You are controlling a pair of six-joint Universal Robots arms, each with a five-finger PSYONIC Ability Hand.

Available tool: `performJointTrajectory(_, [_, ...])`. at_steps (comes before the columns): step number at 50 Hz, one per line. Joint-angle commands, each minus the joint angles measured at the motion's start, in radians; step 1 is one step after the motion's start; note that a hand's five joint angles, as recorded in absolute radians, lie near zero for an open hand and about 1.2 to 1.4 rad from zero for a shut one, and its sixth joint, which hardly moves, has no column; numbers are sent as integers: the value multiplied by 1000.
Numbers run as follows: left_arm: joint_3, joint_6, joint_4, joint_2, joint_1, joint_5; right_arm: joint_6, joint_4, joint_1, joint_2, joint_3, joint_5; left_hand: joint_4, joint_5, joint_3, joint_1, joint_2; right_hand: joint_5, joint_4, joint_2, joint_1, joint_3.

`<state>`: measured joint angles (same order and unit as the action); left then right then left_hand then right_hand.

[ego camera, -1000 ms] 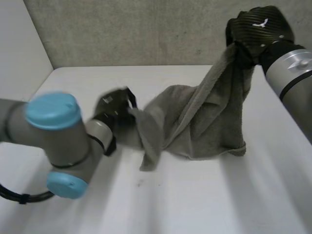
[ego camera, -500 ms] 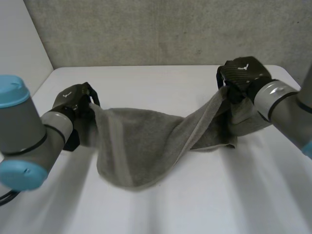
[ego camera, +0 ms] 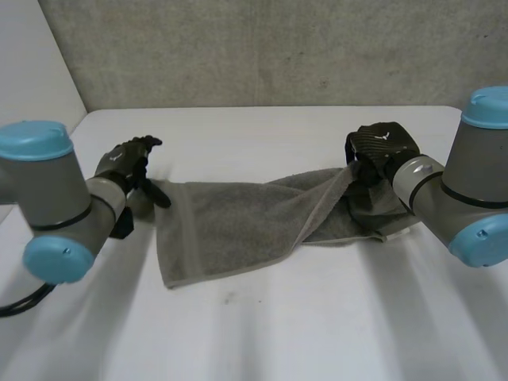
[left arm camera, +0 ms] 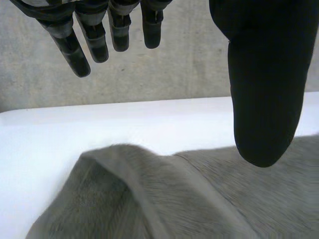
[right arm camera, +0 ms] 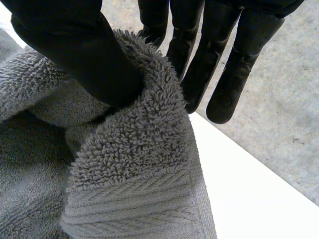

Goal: Fold the towel.

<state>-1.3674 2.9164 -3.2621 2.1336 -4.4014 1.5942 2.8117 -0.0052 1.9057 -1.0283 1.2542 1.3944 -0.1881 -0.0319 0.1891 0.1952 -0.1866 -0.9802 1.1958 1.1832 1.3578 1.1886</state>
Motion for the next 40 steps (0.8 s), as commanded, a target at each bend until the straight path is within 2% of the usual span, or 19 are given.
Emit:
performJointTrajectory(1, [-328,158,-27,-215,62,-8,-5,2,-4,-1,13,0,-34,-16,33,27,-36,-242,200,213,38,208])
performJointTrajectory(3, [-418,280,-57,-239,92,-7,-5,2,-4,1,14,0,-52,-33,51,45,-53,-242,200,213,38,208])
performJointTrajectory(6, [-453,337,-79,-241,105,-7,-5,2,-4,1,14,0,-61,-42,60,54,-62,-242,200,213,38,208])
performJointTrajectory(8, [-502,433,-134,-235,114,-7,-6,2,1,4,16,0,-104,-86,103,97,-106,-242,200,213,38,208])
performJointTrajectory(9, [-502,434,-134,-234,114,-7,-6,2,1,4,16,0,-105,-86,104,98,-106,-242,200,213,38,208])
performJointTrajectory(11, [-530,487,-180,-222,119,-8,-9,1,3,7,24,0,-195,-177,194,188,-197,-242,200,213,38,208])
performJointTrajectory(33, [-493,494,-203,-110,120,-8,-44,-1,3,30,33,0,-228,-210,227,221,-230,-242,200,213,38,208])
performJointTrajectory(40, [-473,492,-203,-93,125,-8,-46,-1,4,34,34,0,-387,-368,385,379,-388,-242,200,213,38,208])
